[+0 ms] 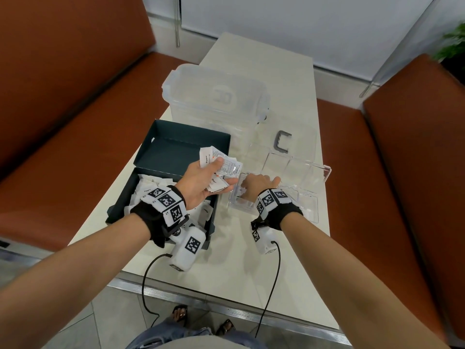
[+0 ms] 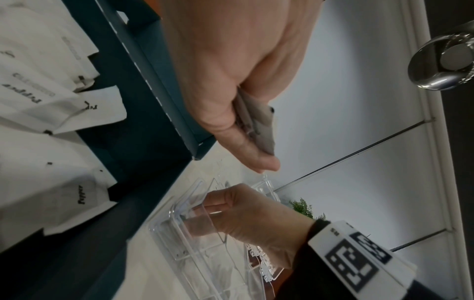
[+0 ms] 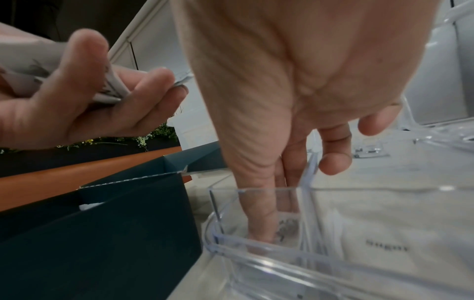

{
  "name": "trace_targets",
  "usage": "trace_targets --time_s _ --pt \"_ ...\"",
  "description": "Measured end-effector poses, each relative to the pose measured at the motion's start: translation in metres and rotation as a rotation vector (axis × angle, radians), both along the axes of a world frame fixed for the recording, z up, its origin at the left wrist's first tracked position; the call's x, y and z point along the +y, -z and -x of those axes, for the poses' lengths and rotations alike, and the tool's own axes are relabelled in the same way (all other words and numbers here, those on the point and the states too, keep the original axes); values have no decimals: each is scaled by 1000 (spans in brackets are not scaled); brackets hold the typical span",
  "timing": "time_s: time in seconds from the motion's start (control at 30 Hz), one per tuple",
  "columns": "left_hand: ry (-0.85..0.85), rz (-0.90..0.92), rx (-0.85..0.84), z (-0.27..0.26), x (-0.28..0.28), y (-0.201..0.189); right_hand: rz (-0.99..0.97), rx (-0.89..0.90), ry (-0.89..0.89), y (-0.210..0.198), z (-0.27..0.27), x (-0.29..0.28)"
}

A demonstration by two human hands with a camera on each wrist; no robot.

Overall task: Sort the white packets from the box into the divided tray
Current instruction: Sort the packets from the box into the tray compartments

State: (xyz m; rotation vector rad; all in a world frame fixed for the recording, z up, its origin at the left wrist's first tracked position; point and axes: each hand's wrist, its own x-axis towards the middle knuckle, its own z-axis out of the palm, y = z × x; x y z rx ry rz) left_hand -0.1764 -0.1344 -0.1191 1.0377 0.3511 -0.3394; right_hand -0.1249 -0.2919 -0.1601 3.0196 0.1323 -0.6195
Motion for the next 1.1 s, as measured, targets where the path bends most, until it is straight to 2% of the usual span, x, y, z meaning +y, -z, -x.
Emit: trace_targets --time_s 0.3,0.6,0.73,0.83,0.93,0.97,1.1 --pt "7 8 -9 1 0 -3 -125 -12 50 -8 0 -5" --pt "28 -16 -29 0 -5 -5 -213 -95 34 -15 8 -11" --pt "34 -11 -37 1 -7 -7 -266 -193 41 -24 12 -10" --pt "39 -18 -43 2 -7 -7 -482 -326 111 -45 11 -13" --pt "45 -24 -44 2 -9 -7 -917 -342 200 -65 17 -13" --pt "49 -25 -52 3 -10 -7 -1008 -314 212 -70 20 -12" --pt "84 -32 -99 4 -13 -6 -1035 -221 203 -69 29 -15"
